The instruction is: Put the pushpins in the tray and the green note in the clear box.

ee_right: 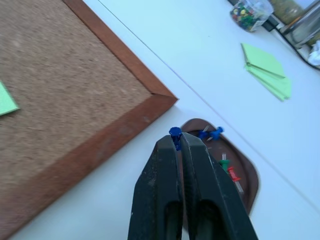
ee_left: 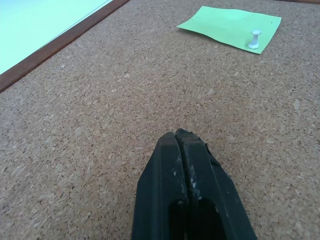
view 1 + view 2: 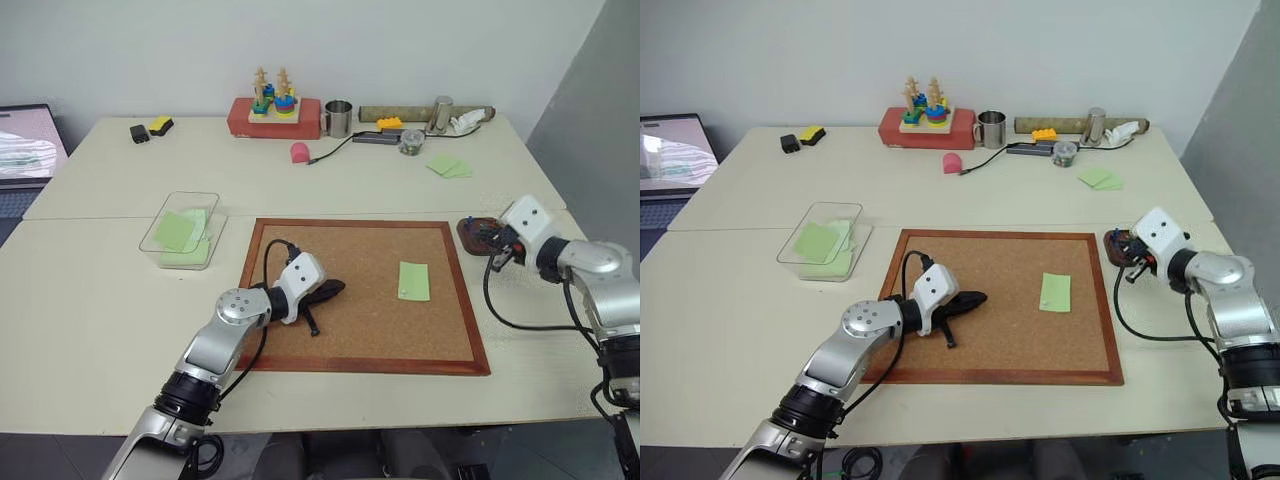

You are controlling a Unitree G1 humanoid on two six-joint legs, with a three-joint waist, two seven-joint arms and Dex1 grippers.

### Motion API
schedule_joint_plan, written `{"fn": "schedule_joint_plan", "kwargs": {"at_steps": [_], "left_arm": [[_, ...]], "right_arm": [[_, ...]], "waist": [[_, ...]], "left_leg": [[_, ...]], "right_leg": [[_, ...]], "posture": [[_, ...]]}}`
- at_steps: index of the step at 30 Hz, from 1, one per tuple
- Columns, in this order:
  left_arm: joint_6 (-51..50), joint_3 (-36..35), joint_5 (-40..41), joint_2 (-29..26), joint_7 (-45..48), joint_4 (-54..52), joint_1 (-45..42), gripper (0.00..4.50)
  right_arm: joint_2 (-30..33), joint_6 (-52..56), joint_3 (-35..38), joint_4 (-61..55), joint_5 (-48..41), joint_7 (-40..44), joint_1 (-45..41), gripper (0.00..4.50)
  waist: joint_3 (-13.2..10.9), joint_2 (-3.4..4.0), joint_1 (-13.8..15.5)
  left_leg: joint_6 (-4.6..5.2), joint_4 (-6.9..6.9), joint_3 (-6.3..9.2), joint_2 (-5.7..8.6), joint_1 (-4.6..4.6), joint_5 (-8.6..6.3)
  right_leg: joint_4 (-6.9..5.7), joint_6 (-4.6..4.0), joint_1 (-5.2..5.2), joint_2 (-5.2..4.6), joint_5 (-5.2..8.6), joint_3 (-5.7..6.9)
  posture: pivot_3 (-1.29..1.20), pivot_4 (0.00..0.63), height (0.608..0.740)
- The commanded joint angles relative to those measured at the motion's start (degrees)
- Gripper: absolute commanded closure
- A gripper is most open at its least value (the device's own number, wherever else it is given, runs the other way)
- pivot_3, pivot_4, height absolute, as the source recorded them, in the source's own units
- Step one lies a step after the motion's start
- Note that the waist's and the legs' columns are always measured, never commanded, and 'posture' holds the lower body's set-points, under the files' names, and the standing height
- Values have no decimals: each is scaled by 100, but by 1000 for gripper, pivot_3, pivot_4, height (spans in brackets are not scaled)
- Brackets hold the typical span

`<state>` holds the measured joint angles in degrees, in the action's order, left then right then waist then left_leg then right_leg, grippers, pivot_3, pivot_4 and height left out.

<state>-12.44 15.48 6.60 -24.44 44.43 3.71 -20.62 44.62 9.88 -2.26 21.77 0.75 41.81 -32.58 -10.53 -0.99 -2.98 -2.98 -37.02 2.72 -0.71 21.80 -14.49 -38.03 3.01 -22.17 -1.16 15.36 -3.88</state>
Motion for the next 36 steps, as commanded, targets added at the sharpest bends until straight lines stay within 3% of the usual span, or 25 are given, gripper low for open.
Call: {"fn": "schedule_joint_plan", "kwargs": {"at_steps": [1, 2, 3, 11, 14, 17, 21, 26, 36], "left_arm": [[-190, 28, -203, -75, -55, 166, 132, 4500], [-201, 22, -201, -76, -63, 153, 140, 4500], [-209, 17, -200, -77, -70, 144, 146, 4500], [-234, 5, -199, -63, -98, 130, 168, 4500], [-228, 10, -200, -54, -96, 141, 158, 4500], [-213, -2, -192, -59, -87, 154, 153, 4500], [-192, -11, -188, -71, -65, 174, 151, 4500], [-172, -6, -196, -47, -46, 227, 106, 4500], [-134, 9, -191, -14, -27, 283, 53, 4500]], "right_arm": [[5, -411, -98, 510, 300, -143, -301, 4492], [-6, -451, -123, 642, 353, -162, -368, 4492], [-16, -491, -144, 754, 396, -167, -422, 4020], [-26, -597, -37, 873, 434, -135, -491, 2337], [43, -578, 79, 563, 315, -50, -399, 1695], [133, -326, 275, -333, -227, 577, -38, 1057], [146, 402, 421, -1973, -1217, 1350, 820, 1057], [-154, 1300, 316, -3496, -1878, 1294, 1584, 1057], [-766, 1598, -152, -3574, -1762, 918, 1723, 1057]], "waist": [[0, 0, 6], [0, 0, 3], [0, 0, 3], [0, 0, -1], [0, 0, -1], [0, 0, 4], [0, 1, 15], [2, 0, 18], [2, -1, 23]], "left_leg": [[0, 0, 1, 0, 0, 0], [0, 1, 1, 0, 1, 0], [0, 1, 0, 0, 1, 0], [0, 1, 0, -1, 1, 0], [0, 1, 0, -1, 1, 0], [0, 1, 1, -1, 2, 0], [0, 1, 3, -2, 1, 0], [0, 0, 15, -2, 3, 0], [0, -2, 13, -2, 1, 0]], "right_leg": [[1, 0, 0, 0, 0, 0], [2, 0, 0, 0, 0, 1], [2, 0, 0, 0, 0, 0], [1, -1, -1, 0, -1, -1], [0, -1, -1, 0, -1, -1], [0, -1, -1, 0, -1, -1], [1, -1, 1, 0, 0, 1], [-2, 7, 5, 0, 4, 11], [0, 22, 5, 1, 12, 11]], "posture": [[0, 150, 740], [0, 150, 740], [0, 150, 740], [0, 150, 740], [0, 150, 740], [0, 150, 740], [0, 150, 740], [0, 150, 740], [0, 150, 740]]}}
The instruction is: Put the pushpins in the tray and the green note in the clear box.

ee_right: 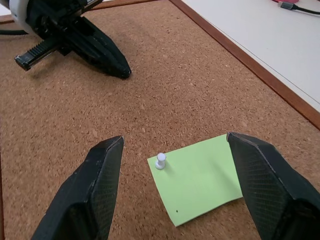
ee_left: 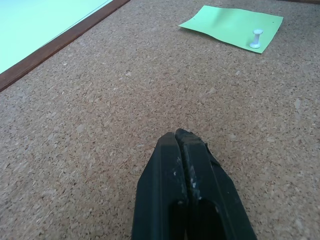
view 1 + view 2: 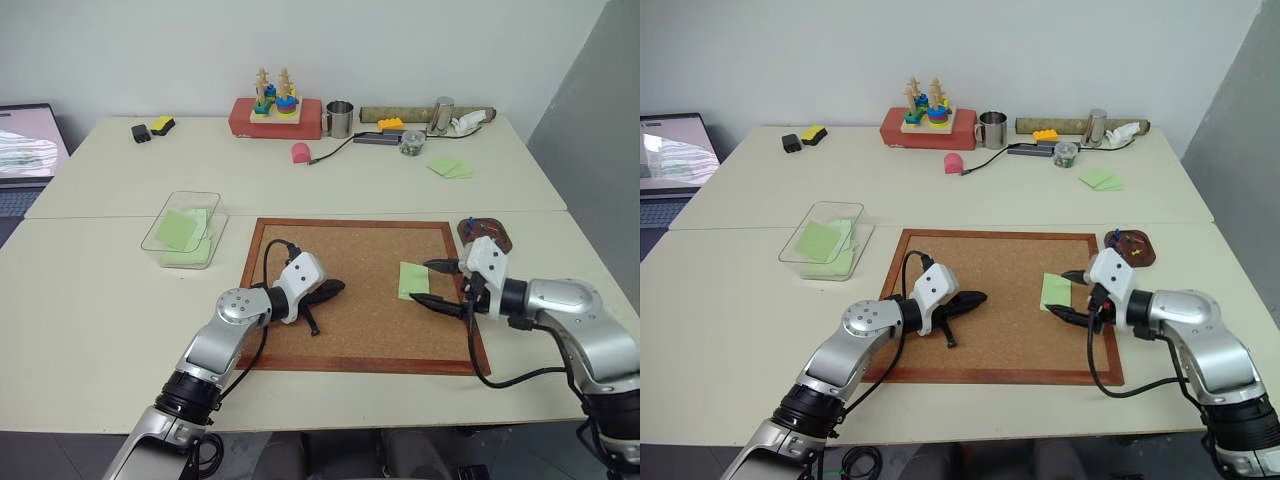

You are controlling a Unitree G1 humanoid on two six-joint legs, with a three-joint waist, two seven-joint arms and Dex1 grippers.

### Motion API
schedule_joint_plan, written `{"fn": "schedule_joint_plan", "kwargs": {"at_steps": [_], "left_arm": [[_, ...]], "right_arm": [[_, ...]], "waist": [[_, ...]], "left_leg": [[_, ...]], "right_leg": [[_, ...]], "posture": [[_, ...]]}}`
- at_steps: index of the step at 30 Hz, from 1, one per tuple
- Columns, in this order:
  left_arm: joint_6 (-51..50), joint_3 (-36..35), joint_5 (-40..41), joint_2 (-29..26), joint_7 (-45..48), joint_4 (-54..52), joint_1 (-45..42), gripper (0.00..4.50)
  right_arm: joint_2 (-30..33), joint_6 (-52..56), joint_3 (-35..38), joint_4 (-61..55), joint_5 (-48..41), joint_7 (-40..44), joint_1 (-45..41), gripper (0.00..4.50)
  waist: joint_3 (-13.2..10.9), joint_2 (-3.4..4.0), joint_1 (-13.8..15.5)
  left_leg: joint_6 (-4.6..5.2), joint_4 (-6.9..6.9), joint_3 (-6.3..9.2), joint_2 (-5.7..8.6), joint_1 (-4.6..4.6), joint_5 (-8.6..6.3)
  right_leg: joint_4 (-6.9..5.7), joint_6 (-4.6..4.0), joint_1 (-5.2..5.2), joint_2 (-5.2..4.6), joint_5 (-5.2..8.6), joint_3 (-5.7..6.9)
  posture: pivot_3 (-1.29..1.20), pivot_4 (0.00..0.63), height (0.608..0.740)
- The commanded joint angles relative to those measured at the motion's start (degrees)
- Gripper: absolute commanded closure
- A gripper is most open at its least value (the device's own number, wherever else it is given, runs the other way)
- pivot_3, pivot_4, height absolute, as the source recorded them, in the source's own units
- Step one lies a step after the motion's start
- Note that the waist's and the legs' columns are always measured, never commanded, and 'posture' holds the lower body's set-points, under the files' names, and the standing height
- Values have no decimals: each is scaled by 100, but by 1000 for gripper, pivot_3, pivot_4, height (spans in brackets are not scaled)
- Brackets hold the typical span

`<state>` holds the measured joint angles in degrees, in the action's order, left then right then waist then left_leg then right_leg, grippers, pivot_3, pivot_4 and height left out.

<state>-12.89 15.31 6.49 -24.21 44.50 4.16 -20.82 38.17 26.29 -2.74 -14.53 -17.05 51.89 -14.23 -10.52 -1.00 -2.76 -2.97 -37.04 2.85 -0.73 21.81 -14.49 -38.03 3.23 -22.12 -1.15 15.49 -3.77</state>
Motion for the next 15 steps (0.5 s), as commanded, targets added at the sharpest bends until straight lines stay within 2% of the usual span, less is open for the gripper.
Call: {"fn": "schedule_joint_plan", "kwargs": {"at_steps": [1, 5, 8, 15], "left_arm": [[-90, 25, -179, -36, -36, 233, 73, 4500], [-85, 24, -183, -39, -41, 222, 82, 4500], [-87, 28, -185, -28, -50, 224, 80, 4500], [-94, 30, -184, -10, -69, 216, 89, 4500]], "right_arm": [[-194, -87, -192, 223, 74, -90, -151, 1057], [-281, -234, -373, 554, 189, -24, -212, 1057], [-335, -358, -429, 774, 258, -15, -272, 1474], [-410, -537, -499, 1105, 301, 20, -366, 3026]], "waist": [[0, 0, 3], [0, -1, 7], [0, -1, 9], [0, -1, 14]], "left_leg": [[0, 0, 0, 0, 0, 0], [0, 0, -2, 1, 0, 0], [0, 0, -1, 1, 1, 0], [0, 0, 0, 1, 1, 0]], "right_leg": [[0, 0, 0, 0, 0, 0], [1, 0, 0, 0, 0, -1], [1, 0, -2, 0, 0, 0], [1, 0, -1, 0, 0, 0]], "posture": [[0, 150, 740], [0, 150, 740], [0, 150, 740], [0, 150, 740]]}}
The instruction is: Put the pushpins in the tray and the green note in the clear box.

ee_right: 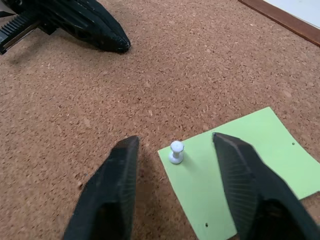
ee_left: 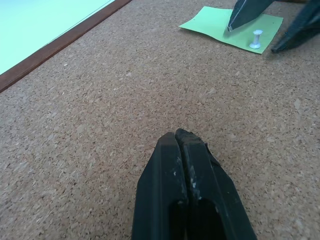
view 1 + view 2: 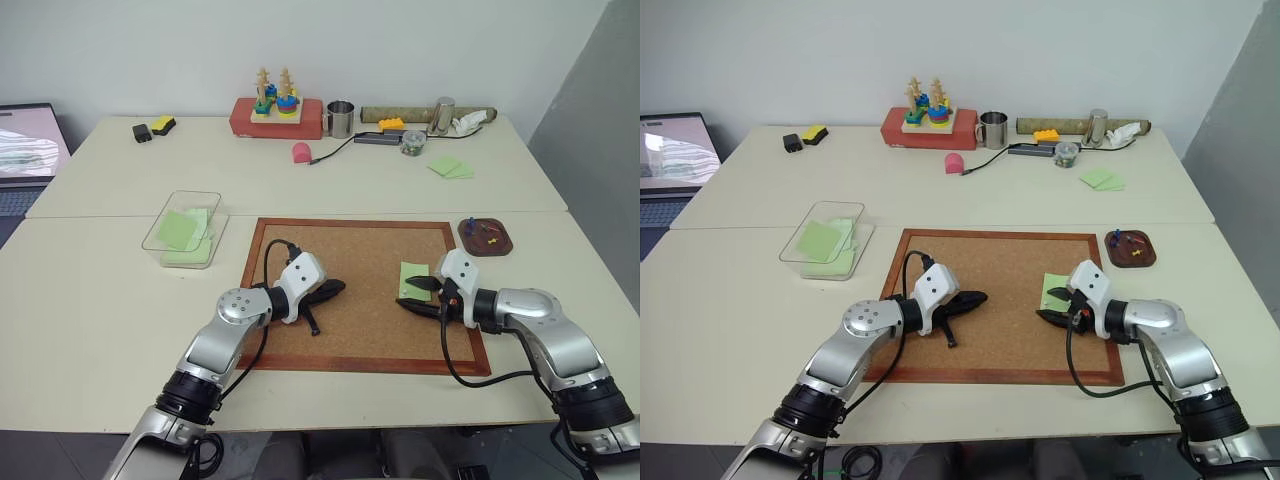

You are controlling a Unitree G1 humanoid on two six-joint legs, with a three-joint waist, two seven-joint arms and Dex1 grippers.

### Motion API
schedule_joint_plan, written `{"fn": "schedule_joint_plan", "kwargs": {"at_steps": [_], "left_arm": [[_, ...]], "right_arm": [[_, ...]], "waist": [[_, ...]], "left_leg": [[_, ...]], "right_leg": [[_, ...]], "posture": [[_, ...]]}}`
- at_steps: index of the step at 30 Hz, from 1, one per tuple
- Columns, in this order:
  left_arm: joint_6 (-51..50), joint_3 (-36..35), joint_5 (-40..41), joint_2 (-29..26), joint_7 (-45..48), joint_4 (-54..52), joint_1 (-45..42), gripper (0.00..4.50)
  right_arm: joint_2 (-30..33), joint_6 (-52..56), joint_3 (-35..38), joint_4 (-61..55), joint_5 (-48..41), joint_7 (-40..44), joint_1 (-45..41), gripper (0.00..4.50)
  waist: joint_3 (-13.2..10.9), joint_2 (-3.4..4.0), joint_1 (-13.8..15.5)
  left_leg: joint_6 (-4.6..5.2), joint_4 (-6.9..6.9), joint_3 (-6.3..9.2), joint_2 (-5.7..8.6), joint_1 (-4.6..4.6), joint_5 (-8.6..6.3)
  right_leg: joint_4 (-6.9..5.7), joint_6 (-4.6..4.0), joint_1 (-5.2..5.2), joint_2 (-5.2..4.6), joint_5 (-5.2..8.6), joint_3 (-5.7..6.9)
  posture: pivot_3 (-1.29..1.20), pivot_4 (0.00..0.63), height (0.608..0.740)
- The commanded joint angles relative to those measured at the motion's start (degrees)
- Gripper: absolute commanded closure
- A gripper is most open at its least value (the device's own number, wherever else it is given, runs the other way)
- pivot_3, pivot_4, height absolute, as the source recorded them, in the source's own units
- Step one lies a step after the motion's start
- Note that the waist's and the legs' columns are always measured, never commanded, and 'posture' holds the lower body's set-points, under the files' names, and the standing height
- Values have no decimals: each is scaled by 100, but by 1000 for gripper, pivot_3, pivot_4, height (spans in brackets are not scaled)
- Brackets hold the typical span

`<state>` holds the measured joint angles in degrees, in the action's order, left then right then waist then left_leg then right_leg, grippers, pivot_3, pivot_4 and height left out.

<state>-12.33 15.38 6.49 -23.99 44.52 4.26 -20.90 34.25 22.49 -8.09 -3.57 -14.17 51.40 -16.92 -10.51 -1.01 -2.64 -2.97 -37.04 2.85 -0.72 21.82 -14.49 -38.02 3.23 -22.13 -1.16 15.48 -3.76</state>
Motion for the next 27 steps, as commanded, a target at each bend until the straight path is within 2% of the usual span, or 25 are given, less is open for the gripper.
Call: {"fn": "schedule_joint_plan", "kwargs": {"at_steps": [1, 7, 27], "left_arm": [[-148, 20, -184, -31, -72, 210, 98, 4500], [-161, 14, -184, -31, -88, 193, 121, 4500], [-131, 5, -199, -31, -103, 245, 110, 4500]], "right_arm": [[-22, -167, 37, 25, 9, 78, -101, 3171], [-14, -168, 77, 24, -35, 153, -86, 4492], [97, -141, 257, -466, -313, 344, -104, 4492]], "waist": [[0, 0, 3], [0, 0, 4], [0, 0, 9]], "left_leg": [[0, 0, 0, 0, 0, 0], [0, 0, 0, 0, 0, 0], [0, 1, 1, -1, 2, 0]], "right_leg": [[0, -1, 0, 0, 0, 0], [0, -2, 0, 0, -1, 0], [1, 2, -2, 0, 1, 1]], "posture": [[0, 150, 740], [0, 150, 740], [0, 150, 740]]}}
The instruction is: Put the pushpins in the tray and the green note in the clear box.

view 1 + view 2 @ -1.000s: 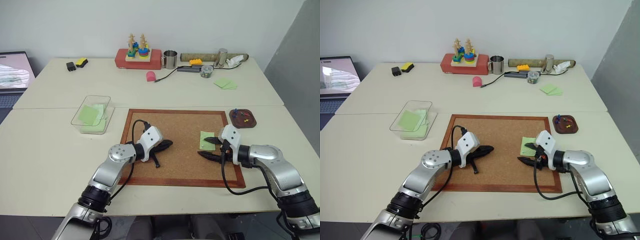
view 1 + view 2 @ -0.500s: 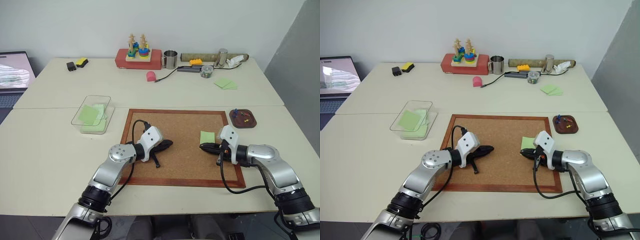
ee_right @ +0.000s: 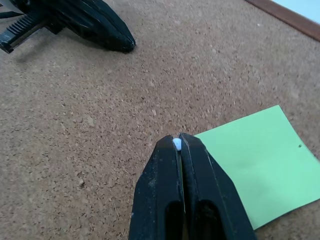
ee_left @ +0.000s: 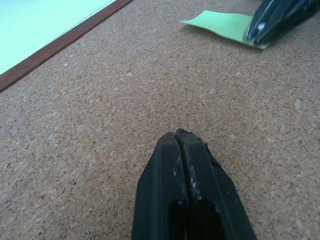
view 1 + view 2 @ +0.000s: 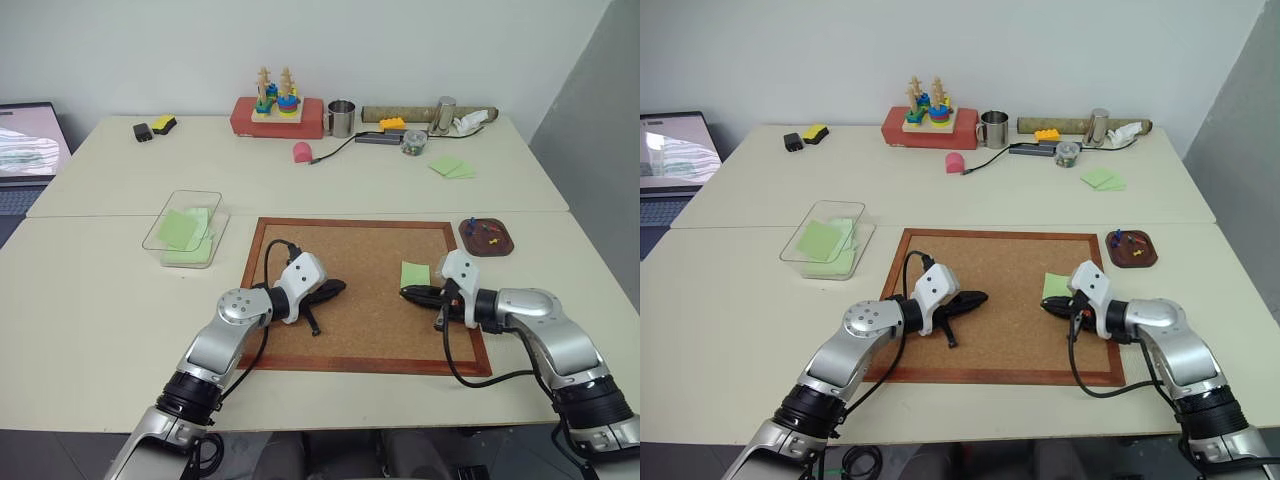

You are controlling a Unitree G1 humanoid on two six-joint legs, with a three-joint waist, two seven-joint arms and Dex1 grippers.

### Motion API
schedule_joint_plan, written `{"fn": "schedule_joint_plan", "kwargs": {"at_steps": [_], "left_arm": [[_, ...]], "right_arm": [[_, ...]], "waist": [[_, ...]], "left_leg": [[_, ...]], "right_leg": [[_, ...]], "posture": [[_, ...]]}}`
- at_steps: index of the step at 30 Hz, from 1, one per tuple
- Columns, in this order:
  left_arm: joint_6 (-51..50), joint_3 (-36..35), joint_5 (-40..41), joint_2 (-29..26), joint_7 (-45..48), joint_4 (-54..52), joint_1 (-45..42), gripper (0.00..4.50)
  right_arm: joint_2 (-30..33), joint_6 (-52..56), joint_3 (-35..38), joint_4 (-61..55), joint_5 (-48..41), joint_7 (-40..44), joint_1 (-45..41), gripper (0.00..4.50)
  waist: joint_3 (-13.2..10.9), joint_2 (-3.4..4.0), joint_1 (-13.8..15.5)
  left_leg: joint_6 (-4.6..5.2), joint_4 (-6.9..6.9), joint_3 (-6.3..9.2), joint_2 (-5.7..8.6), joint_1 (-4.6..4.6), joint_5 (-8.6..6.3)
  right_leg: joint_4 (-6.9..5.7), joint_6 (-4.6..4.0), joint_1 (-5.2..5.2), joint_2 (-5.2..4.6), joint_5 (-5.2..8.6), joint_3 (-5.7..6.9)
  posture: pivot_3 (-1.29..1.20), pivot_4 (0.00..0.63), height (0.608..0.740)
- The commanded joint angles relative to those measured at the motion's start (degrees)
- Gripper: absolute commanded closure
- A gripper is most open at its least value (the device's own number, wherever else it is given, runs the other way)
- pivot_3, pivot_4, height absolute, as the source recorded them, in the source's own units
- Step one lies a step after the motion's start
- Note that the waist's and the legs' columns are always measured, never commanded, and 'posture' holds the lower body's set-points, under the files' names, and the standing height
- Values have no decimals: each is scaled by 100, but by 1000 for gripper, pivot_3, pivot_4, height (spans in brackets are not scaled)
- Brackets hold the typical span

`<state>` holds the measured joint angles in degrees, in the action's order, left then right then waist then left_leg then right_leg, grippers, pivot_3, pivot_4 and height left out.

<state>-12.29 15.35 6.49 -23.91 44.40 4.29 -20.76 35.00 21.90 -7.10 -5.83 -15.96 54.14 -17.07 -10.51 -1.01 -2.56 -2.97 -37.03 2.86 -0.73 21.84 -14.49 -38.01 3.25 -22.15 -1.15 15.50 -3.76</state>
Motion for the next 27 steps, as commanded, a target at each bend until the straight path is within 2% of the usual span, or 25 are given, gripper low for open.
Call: {"fn": "schedule_joint_plan", "kwargs": {"at_steps": [1, 9, 11, 18, 22, 27], "left_arm": [[-134, 9, -201, -37, -93, 244, 93, 4500], [-123, -46, -139, 6, -111, 252, 68, 4500], [-163, -233, 118, 111, -101, 171, 45, 4500], [-715, -725, 793, 279, -29, -382, -182, 3460], [-1711, -1070, 1590, 390, -3, -903, -292, 2786], [-2576, -1360, 2129, 397, -148, -1227, -285, 1880]], "right_arm": [[29, -81, 163, -250, -141, 73, -80, 4492], [53, -125, 167, -253, -140, 81, -68, 4492], [56, -129, 165, -261, -139, 83, -65, 4492], [80, -192, 120, -283, -95, 115, -39, 4500], [129, -351, 61, -294, 10, 157, -37, 4500], [197, -490, 38, -402, 66, 211, -27, 4500]], "waist": [[0, 0, 1], [0, 0, 2], [0, 0, 9], [-5, -7, 18], [-8, -12, 34], [-9, -13, 30]], "left_leg": [[0, -1, 0, 0, 0, 0], [0, -1, 0, 0, -1, 0], [0, -1, 0, 0, -1, 0], [0, 1, 0, 0, 8, 0], [0, 1, 3, 0, 19, -1], [0, 3, 2, 1, 19, -1]], "right_leg": [[0, 0, 0, 0, 0, 0], [0, -2, 1, 0, -1, 0], [0, -2, 1, 0, -1, 1], [1, -4, -8, 0, -2, 1], [4, -13, -13, -1, -8, 5], [8, -13, -13, -3, -7, 5]], "posture": [[0, 150, 740], [0, 150, 740], [0, 150, 740], [0, 150, 740], [0, 150, 740], [0, 150, 740]]}}
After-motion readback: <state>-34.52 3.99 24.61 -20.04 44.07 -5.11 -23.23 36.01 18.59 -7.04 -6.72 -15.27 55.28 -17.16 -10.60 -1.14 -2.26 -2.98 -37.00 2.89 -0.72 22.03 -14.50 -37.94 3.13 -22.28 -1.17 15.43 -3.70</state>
